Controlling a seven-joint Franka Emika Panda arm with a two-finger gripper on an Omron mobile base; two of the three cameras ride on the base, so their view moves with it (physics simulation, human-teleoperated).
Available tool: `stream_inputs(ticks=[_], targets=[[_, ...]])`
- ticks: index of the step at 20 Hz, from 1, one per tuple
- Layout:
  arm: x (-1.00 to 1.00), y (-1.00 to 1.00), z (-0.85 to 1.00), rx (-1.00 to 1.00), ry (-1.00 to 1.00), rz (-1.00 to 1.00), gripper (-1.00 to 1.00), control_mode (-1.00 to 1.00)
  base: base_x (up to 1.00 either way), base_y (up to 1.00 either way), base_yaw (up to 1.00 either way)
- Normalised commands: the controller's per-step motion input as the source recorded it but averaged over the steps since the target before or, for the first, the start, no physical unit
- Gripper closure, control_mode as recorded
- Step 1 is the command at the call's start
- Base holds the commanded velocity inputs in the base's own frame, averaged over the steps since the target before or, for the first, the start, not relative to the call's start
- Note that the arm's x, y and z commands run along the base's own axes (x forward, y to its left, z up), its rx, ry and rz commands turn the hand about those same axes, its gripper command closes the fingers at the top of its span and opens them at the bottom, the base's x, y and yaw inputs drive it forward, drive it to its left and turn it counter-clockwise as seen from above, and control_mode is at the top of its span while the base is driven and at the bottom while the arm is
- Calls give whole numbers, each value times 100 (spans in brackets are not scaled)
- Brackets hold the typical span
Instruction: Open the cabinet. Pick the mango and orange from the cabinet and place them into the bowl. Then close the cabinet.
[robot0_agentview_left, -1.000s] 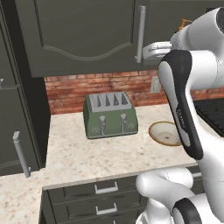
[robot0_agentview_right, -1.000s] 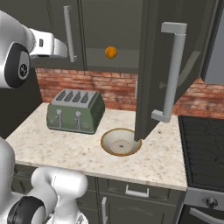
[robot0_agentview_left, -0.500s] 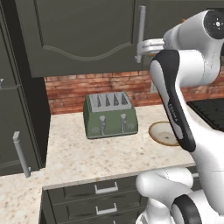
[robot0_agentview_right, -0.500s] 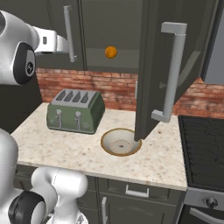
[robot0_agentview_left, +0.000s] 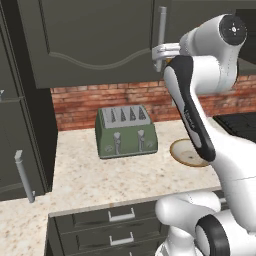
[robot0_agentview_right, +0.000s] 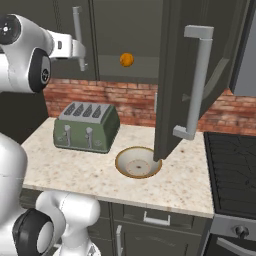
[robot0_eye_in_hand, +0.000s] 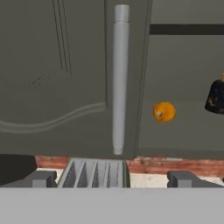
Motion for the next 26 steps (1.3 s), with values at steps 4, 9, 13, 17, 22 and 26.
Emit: stream_inputs(ticks=[4,9,13,17,22,26], targets=[[44,0,0,0,0,0,-100,-100,0,0,0],[35,0,0,0,0,0,-100,-100,0,0,0],[31,0,0,0,0,0,-100,-100,0,0,0],[32,0,0,0,0,0,-100,-100,0,0,0],[32,0,0,0,0,0,-100,-100,0,0,0],[33,0,0,0,0,0,-100,-100,0,0,0]])
